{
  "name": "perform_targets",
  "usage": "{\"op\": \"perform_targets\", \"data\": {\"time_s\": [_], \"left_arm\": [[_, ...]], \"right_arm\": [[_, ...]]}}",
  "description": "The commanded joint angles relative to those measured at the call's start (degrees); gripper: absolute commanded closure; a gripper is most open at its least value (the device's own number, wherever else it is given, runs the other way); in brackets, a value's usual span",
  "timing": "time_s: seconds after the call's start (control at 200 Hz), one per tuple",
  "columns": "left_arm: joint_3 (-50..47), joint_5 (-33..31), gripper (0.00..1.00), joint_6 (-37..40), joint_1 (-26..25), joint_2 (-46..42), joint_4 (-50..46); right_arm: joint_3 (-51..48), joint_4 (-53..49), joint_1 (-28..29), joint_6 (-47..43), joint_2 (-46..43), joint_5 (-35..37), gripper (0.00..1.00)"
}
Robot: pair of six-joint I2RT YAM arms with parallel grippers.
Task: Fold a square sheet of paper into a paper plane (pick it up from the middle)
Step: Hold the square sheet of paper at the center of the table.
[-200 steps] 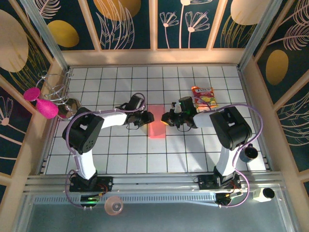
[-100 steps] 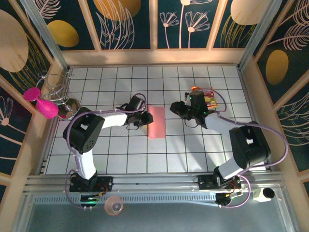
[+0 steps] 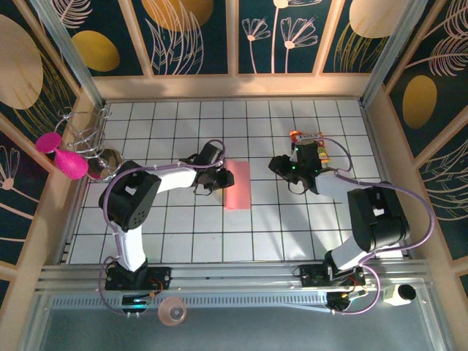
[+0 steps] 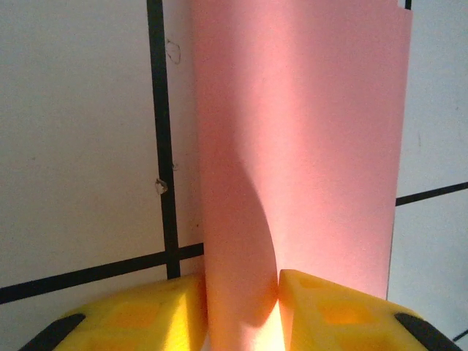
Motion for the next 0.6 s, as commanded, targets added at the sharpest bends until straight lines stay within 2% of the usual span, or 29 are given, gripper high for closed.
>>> {"op": "perform_targets", "data": {"time_s": [0.0,0.596], "left_arm": [[-3.3,-7.6,0.66,2.2,-1.1,11.9,-4.1],[-0.7,-11.2,0.65,5.5,-2.6,15.4,-7.4]], "right_arm": [[1.1,0.9,-0.3,-1.1,1.5,-1.3,0.65],[0.2,2.3,-0.3,-1.3,2.3,-2.6,0.65]]}}
